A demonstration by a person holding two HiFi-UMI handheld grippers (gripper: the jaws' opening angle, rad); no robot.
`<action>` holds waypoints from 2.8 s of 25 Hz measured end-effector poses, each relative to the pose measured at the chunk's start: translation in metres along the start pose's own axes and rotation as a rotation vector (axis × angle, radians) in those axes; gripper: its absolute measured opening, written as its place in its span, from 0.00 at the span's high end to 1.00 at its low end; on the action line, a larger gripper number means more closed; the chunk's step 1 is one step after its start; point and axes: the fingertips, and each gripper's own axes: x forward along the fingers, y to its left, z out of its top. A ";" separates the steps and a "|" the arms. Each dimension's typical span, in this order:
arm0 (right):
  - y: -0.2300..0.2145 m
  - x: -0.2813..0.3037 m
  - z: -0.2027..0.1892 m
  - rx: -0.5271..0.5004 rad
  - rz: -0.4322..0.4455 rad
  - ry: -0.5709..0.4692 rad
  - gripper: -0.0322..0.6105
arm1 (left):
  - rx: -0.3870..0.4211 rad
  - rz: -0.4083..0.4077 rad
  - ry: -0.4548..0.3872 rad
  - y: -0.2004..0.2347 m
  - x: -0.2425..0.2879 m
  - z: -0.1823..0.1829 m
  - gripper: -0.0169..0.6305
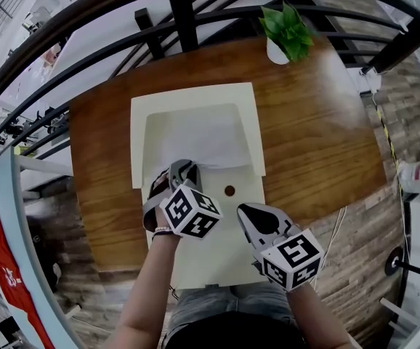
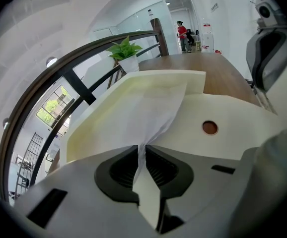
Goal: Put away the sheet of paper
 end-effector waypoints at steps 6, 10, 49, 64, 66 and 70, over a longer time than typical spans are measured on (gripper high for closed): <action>0.002 -0.003 -0.002 0.001 -0.007 0.002 0.91 | -0.015 -0.017 -0.003 -0.004 -0.001 -0.002 0.86; 0.006 -0.005 -0.001 -0.004 -0.009 -0.006 0.91 | -0.013 -0.013 -0.010 -0.006 -0.008 -0.001 0.84; 0.101 -0.079 0.053 -0.136 -0.059 -0.295 0.91 | -0.320 -0.119 -0.465 -0.024 -0.222 0.010 0.93; 0.129 -0.078 0.048 -0.196 -0.012 -0.282 0.91 | -0.470 -0.218 -0.582 -0.031 -0.254 -0.015 0.94; 0.132 -0.077 0.047 -0.204 -0.007 -0.277 0.91 | -0.453 -0.217 -0.570 -0.036 -0.253 -0.018 0.94; 0.136 -0.076 0.047 -0.223 0.004 -0.266 0.91 | -0.452 -0.216 -0.560 -0.040 -0.252 -0.022 0.94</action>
